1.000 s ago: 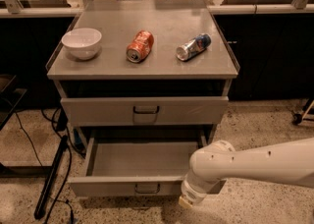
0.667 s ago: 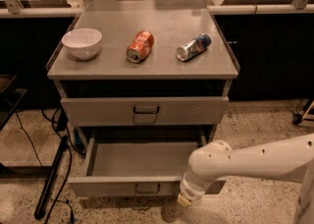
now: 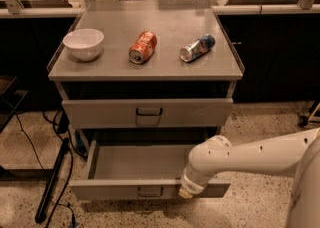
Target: Close middle drawer
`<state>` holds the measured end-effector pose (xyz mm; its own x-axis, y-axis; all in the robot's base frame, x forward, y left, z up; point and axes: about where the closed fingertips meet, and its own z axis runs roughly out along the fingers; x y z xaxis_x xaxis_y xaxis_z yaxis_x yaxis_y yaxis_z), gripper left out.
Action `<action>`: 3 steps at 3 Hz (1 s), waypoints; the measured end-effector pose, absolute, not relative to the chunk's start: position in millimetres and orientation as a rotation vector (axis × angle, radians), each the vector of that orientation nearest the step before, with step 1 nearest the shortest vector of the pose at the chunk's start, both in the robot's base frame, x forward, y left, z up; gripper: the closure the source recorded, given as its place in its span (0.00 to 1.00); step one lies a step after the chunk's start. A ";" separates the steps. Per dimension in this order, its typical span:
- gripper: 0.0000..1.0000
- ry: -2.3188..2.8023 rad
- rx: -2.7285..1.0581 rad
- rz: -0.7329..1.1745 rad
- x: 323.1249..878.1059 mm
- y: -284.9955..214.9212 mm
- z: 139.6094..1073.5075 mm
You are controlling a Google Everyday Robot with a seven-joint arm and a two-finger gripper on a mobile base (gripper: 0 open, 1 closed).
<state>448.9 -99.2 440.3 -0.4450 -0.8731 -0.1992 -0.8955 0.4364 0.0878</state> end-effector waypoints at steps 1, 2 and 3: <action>1.00 2.524 -1.612 0.265 459.7 -96.0 436.5; 0.81 2.524 -1.612 0.265 459.7 -96.0 436.5; 0.58 2.524 -1.612 0.265 459.7 -96.0 436.5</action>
Offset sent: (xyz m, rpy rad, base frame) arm 0.0100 0.0029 -0.0034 0.0017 -0.0141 0.0246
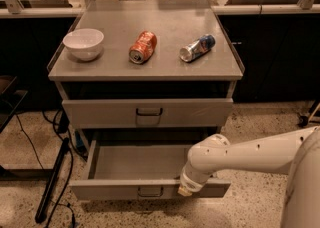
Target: Close middle drawer
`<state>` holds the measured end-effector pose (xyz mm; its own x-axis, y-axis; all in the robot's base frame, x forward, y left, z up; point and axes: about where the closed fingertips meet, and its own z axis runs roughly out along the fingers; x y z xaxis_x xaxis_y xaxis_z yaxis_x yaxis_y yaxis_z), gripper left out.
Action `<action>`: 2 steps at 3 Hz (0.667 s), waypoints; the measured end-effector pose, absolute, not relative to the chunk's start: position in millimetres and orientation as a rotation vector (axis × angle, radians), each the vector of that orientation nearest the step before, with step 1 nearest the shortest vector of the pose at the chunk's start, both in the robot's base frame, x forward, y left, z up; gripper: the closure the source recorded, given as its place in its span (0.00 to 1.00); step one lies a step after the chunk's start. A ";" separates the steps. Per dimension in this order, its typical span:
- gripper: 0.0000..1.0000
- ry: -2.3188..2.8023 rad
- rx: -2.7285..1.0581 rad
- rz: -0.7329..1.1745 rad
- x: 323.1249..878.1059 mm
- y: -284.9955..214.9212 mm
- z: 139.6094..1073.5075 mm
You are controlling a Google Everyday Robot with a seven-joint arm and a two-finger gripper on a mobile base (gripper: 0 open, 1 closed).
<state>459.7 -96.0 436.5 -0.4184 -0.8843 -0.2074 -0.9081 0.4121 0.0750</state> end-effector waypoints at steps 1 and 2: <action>0.34 2.524 -1.612 0.265 459.7 -96.0 436.5; 0.11 2.524 -1.612 0.265 459.7 -96.0 436.5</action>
Offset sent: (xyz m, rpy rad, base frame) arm 0.0000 0.0000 0.0000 0.0000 0.0000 0.0000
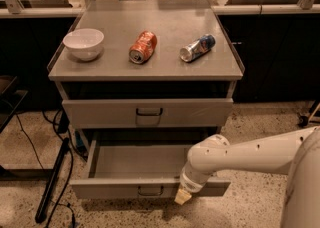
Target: Close middle drawer
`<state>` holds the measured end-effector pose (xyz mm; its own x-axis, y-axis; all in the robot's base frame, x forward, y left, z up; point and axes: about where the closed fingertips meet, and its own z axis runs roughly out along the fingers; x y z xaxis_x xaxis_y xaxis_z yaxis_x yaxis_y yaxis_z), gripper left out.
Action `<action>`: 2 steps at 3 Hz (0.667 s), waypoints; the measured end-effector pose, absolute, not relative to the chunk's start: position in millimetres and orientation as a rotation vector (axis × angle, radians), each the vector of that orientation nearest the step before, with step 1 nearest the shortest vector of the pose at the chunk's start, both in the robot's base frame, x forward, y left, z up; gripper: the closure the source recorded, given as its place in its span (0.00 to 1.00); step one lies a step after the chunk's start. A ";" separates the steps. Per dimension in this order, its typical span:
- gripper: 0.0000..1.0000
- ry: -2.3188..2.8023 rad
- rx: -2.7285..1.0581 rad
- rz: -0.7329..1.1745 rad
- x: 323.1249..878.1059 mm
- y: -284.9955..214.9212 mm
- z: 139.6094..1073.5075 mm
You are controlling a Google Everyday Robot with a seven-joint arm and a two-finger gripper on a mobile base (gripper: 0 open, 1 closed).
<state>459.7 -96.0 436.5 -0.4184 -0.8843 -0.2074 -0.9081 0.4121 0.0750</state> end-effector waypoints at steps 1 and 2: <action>0.00 2.524 -1.612 0.265 459.6 -96.0 436.4; 0.00 2.524 -1.612 0.265 459.6 -95.9 436.4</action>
Offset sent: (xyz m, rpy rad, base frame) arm 0.0000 0.0000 0.0000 0.0000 0.0000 0.0000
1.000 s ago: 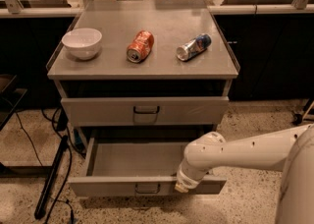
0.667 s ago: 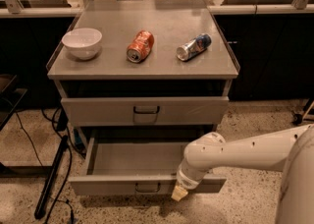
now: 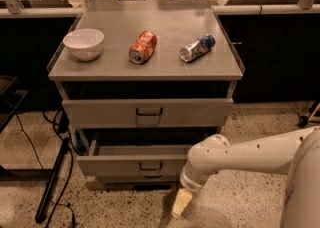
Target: Close middle drawer
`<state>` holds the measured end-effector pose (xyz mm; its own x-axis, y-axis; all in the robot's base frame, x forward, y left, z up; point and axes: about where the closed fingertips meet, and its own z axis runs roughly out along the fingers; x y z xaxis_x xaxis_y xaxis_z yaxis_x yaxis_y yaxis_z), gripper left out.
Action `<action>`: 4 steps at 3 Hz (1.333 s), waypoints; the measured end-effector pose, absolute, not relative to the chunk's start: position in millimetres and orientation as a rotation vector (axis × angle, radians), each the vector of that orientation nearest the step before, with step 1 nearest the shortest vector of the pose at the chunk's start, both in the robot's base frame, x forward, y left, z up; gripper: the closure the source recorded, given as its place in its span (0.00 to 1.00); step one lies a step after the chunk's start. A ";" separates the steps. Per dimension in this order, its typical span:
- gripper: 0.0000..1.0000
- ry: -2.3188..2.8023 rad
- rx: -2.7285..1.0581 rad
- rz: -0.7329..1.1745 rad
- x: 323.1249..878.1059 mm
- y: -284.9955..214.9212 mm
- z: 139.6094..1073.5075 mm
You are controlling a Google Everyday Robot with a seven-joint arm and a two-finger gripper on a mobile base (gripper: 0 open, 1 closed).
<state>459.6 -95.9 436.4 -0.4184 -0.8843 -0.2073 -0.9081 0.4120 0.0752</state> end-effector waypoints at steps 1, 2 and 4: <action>0.19 2.524 -1.612 0.265 459.6 -95.9 436.4; 0.42 2.524 -1.612 0.265 459.6 -95.9 436.4; 0.89 2.535 -1.603 0.253 467.9 -96.2 432.6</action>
Offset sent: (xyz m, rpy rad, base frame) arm 0.0000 0.0000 0.0000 0.0000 0.0000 0.0000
